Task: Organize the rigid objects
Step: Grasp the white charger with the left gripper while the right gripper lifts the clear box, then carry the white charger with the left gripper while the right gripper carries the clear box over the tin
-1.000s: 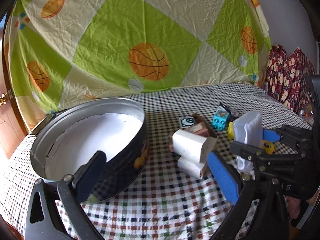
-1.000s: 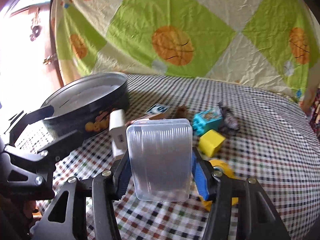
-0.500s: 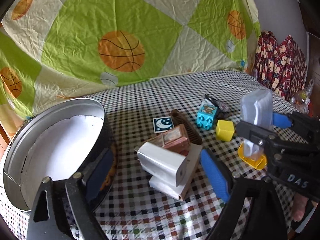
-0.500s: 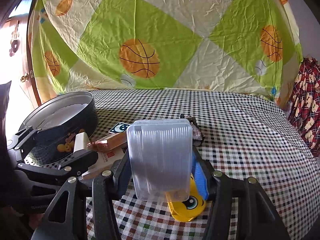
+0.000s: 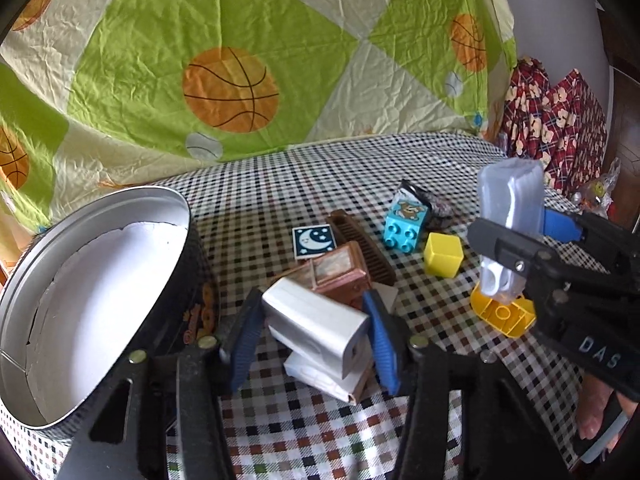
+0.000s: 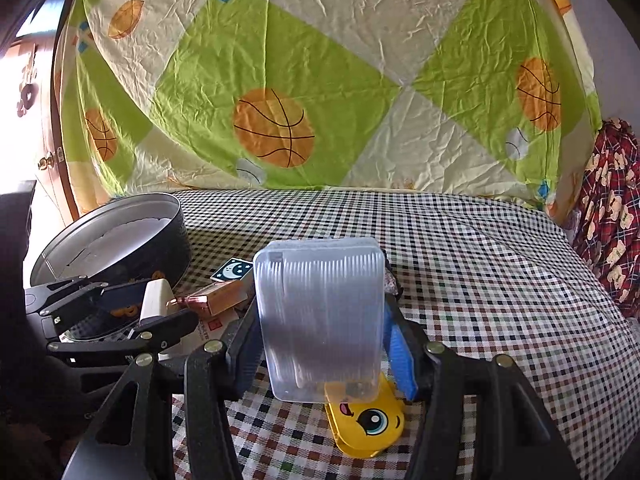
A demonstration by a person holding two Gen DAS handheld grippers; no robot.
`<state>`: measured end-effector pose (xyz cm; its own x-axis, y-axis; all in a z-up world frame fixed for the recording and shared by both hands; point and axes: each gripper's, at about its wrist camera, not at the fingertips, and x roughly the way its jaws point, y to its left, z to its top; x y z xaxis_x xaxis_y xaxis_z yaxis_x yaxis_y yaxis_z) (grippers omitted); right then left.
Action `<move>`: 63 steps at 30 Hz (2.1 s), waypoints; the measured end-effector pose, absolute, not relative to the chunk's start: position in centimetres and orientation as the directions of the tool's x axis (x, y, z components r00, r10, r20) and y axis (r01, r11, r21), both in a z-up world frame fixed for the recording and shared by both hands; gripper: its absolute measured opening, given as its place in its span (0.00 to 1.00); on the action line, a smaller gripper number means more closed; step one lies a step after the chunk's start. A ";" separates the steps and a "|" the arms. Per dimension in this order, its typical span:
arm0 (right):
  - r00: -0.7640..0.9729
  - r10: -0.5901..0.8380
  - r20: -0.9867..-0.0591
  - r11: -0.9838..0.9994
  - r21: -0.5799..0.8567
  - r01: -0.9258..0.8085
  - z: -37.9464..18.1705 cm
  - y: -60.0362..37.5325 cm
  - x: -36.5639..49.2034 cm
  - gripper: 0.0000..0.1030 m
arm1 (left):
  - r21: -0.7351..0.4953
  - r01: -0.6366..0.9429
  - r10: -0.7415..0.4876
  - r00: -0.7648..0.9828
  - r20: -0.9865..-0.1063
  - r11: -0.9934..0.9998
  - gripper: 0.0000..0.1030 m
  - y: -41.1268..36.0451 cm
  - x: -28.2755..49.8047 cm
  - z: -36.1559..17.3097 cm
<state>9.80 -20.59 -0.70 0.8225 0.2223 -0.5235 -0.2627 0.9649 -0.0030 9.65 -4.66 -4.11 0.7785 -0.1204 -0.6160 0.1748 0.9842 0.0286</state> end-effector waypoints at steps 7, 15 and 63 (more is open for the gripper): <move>0.839 0.219 -0.499 0.968 0.007 -0.249 -0.6 -20.9 9.6 0.55 | 0.033 0.144 -0.099 0.810 -0.578 0.989 0.48 -4.3 8.9 -3.5; 0.861 0.217 -0.460 0.973 0.031 -0.229 -0.3 -21.6 9.0 0.55 | 0.057 0.102 -0.059 0.857 -0.511 0.993 0.48 -3.9 7.7 -2.7; 0.911 0.202 -0.359 0.977 0.012 -0.212 0.9 -19.8 7.4 0.55 | -0.039 -0.059 0.042 0.934 -0.355 0.997 0.48 1.1 4.3 -1.3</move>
